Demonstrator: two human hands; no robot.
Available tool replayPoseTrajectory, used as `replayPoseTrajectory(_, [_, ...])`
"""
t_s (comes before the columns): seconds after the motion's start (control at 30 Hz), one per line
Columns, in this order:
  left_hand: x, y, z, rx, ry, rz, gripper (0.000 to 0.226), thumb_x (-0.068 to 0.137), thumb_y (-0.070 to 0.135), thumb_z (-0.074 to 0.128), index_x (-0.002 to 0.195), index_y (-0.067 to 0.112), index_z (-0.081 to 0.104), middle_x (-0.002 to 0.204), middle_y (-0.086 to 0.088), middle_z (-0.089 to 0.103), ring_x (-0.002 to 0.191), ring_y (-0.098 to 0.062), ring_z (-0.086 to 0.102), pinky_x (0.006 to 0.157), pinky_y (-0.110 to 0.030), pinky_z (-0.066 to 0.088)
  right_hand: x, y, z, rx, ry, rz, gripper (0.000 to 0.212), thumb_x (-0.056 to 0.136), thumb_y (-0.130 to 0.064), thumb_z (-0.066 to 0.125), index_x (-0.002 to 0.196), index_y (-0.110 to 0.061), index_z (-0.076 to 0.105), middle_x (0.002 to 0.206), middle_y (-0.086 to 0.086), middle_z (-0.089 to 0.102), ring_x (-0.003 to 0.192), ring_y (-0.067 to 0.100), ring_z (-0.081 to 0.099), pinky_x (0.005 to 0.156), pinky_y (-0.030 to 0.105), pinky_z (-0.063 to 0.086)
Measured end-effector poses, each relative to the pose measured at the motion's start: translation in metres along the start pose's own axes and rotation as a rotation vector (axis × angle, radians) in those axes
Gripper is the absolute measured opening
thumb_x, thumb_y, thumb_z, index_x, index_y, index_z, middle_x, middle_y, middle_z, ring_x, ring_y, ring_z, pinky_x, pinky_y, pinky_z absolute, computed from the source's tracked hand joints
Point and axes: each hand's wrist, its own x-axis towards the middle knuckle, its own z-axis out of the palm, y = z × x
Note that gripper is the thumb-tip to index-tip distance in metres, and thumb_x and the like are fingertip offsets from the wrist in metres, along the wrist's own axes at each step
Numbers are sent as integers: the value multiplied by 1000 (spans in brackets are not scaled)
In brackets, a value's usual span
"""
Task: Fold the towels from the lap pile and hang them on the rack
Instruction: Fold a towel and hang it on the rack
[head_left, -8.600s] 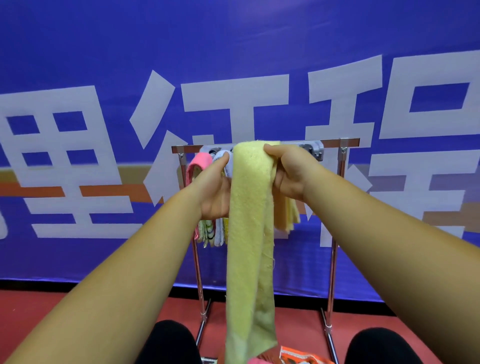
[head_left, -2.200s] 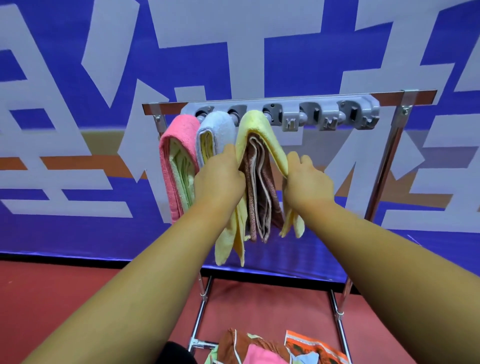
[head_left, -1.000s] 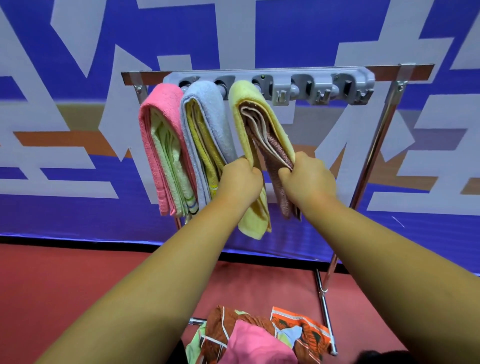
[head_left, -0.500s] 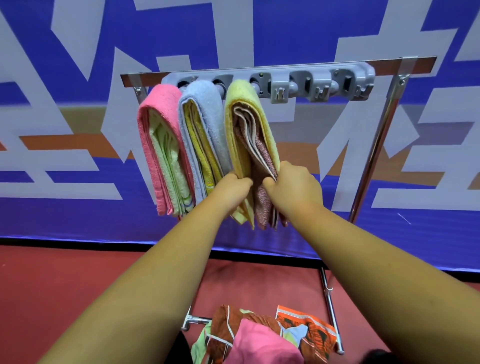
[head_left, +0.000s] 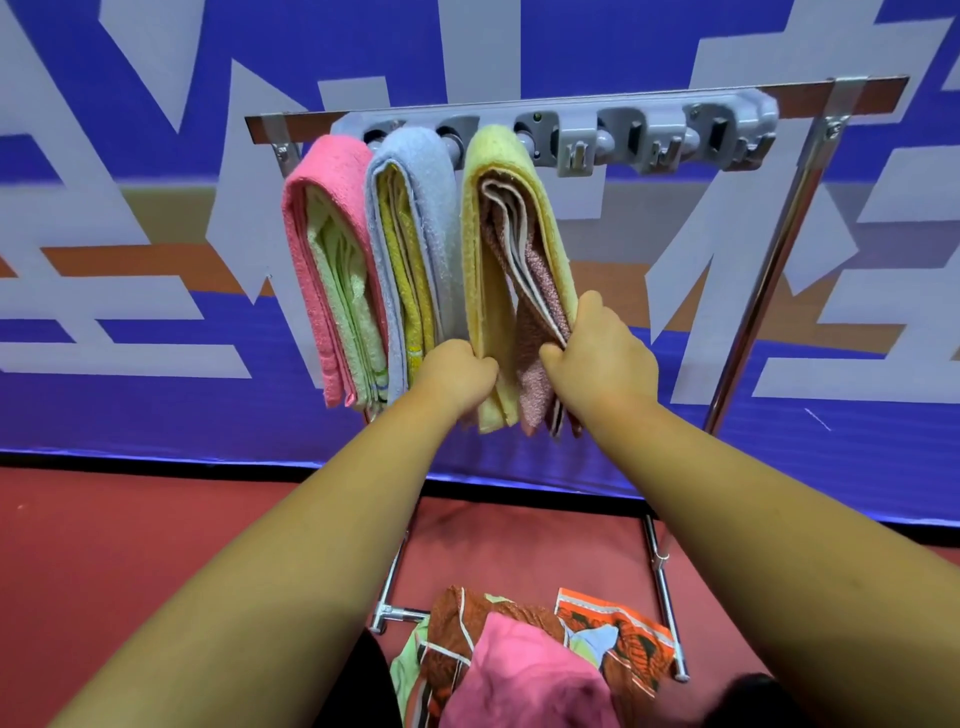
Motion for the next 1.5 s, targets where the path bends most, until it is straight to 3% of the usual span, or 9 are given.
replayPoseTrajectory(0.13, [-10, -2, 9, 73, 29, 7, 41, 92, 31, 51, 70, 4, 73, 56, -9, 70, 58, -28, 72, 61, -33, 60, -3, -8, 12, 39, -39, 0, 33, 93, -37, 65, 105, -19, 40, 100, 2, 54, 83, 33, 55, 66, 42, 45])
replayPoseTrajectory(0.3, [-7, -9, 10, 65, 72, 63, 31, 98, 30, 58, 93, 5, 76, 88, -17, 76, 89, -34, 73, 75, -32, 55, -10, -23, 33, 307, -160, -50, 32, 86, -36, 64, 109, -21, 48, 105, 4, 60, 94, 31, 62, 78, 49, 56])
replayPoseTrajectory(0.6, [-14, -30, 5, 121, 170, 52, 22, 84, 33, 57, 76, 16, 67, 58, 0, 67, 60, -20, 67, 66, -32, 60, -10, -7, 50, 331, -132, 52, 29, 85, -28, 64, 108, -17, 48, 105, 6, 62, 92, 33, 62, 76, 49, 57])
replayPoseTrajectory(0.73, [-12, -36, 9, 89, 177, 53, 30, 72, 41, 47, 80, 19, 67, 69, -5, 73, 69, -30, 74, 68, -42, 65, -10, -8, 54, 231, -112, 76, 32, 91, -28, 66, 112, -15, 45, 110, 7, 56, 90, 32, 55, 68, 44, 50])
replayPoseTrajectory(0.93, [-8, -40, 19, 7, 70, 119, 27, 73, 38, 56, 93, 27, 70, 73, 1, 76, 70, -23, 76, 71, -40, 66, -4, -1, 81, 451, -247, -122, 36, 76, -38, 66, 109, -29, 54, 94, -5, 66, 79, 16, 70, 66, 44, 61])
replayPoseTrajectory(1.07, [-6, -49, 26, 57, 52, 131, 36, 82, 25, 69, 117, 21, 64, 102, -5, 77, 95, -26, 72, 80, -32, 56, -14, 8, 83, 521, -333, -49, 38, 75, -19, 74, 105, -22, 51, 90, -1, 66, 73, 13, 64, 61, 32, 53])
replayPoseTrajectory(1.2, [-7, -66, 42, 124, 30, 137, 24, 92, 9, 61, 116, 8, 66, 119, -21, 73, 116, -40, 65, 86, -35, 48, -22, 37, 103, 467, -398, 47, 28, 92, -7, 59, 116, -19, 50, 91, -5, 66, 82, 14, 63, 62, 24, 44])
replayPoseTrajectory(1.4, [9, -115, 89, 78, -110, 47, 27, 89, 14, 52, 112, 18, 66, 111, -13, 78, 101, -34, 75, 92, -38, 59, -32, 77, 152, 438, -476, 225, 27, 87, -25, 50, 113, -25, 53, 103, 5, 71, 90, 31, 75, 82, 48, 61])
replayPoseTrajectory(1.5, [17, -139, 117, 46, -190, -51, 28, 91, 12, 58, 118, 18, 66, 102, -11, 79, 88, -25, 79, 79, -31, 60, -44, 96, 177, 482, -535, 341, 17, 90, -21, 57, 106, -25, 60, 101, 4, 73, 90, 30, 77, 83, 45, 62])
